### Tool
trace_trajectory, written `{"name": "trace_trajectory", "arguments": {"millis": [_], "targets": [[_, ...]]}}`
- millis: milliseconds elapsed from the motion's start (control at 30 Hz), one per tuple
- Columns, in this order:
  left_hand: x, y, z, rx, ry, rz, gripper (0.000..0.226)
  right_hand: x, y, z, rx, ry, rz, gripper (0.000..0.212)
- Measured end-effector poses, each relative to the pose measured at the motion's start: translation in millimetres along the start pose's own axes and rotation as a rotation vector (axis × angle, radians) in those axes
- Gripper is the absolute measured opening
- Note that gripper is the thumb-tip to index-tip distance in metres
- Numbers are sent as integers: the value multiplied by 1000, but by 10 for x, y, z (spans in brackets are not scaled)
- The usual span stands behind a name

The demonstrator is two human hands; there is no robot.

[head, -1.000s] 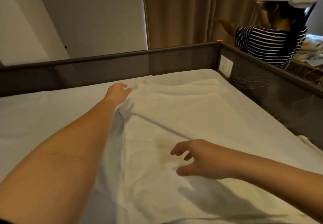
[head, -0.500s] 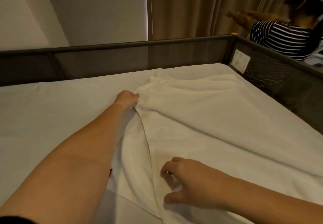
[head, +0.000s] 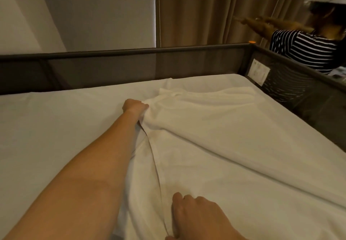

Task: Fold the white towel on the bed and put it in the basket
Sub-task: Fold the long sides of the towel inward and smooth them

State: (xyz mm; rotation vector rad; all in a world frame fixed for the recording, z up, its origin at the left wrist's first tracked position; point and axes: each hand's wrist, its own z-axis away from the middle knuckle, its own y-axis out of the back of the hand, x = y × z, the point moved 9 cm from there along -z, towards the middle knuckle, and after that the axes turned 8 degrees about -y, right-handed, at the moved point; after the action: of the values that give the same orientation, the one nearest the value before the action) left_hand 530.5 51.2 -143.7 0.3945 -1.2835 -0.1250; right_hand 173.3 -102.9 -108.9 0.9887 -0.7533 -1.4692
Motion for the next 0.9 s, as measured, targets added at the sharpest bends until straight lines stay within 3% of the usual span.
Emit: {"name": "trace_trajectory", "arguments": {"millis": [200,333,433,500,667,900], "targets": [[541,133,108,98,-249,-12,41,-97,73,22,-23,30,11,16],[887,65,116,75,-343,-14,37,-151,87,7,-35,86,60,27],[1089,-28,96,34,-396,15,37,-167,106,-18,-29,98,34,7],[1150,-47,76,29,-419,19,37,-159,151,-30,-12,97,3,8],[1113,-8,21,45,-433,23,36,-150,265,-79,65,97,-138,11],[1011,139,-57,63,-427,58,38,-326,231,-192,70,135,-518,18]]}}
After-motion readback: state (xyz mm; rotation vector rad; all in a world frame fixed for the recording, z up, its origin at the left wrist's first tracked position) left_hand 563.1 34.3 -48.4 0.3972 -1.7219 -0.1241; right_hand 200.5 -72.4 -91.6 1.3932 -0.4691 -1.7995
